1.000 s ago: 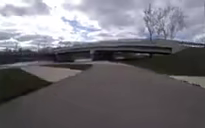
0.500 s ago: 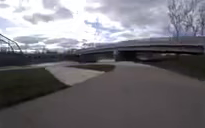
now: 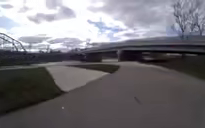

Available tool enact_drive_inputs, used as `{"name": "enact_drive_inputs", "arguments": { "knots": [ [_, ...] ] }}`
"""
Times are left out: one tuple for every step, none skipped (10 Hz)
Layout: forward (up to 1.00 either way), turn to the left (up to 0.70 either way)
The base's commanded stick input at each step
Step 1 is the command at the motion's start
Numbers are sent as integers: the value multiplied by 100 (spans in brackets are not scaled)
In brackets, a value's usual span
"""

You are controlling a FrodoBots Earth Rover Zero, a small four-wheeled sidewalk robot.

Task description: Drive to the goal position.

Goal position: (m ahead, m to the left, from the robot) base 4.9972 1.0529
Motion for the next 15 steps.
{"name": "enact_drive_inputs", "arguments": {
  "knots": [
    [100, 0],
    [100, 0],
    [100, 0],
    [100, 0],
    [100, 0],
    [100, 0],
    [100, 0],
    [100, 0],
    [100, 2],
    [100, 22],
    [100, 40],
    [100, 40],
    [100, 34],
    [100, 24],
    [100, 3]
  ]
}}
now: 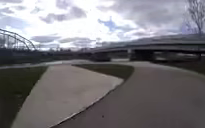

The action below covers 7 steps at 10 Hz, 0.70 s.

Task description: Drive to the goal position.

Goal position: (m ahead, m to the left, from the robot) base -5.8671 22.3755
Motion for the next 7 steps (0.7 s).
{"name": "enact_drive_inputs", "arguments": {
  "knots": [
    [100, 0],
    [100, 0],
    [100, 0],
    [100, 5],
    [100, 40],
    [100, 40],
    [100, 24]
  ]
}}
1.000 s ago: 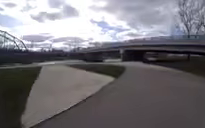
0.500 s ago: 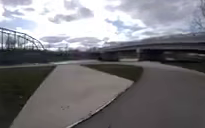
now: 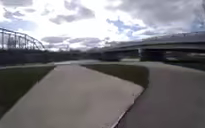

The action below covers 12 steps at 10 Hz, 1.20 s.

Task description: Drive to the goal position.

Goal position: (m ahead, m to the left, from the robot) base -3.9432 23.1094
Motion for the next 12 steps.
{"name": "enact_drive_inputs", "arguments": {
  "knots": [
    [100, 0],
    [100, 0],
    [100, 0],
    [100, 0],
    [100, 0],
    [100, 0],
    [100, 0],
    [100, 2],
    [100, 4],
    [100, 3],
    [100, 1],
    [100, 0]
  ]
}}
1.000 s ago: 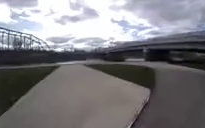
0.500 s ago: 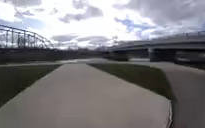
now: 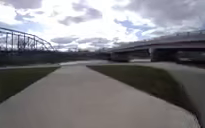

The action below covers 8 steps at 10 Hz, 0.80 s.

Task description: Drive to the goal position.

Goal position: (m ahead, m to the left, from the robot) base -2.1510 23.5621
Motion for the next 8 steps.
{"name": "enact_drive_inputs", "arguments": {
  "knots": [
    [100, 0],
    [100, 15],
    [100, 37],
    [100, 40],
    [100, 40],
    [100, 40],
    [100, 40],
    [100, 0]
  ]
}}
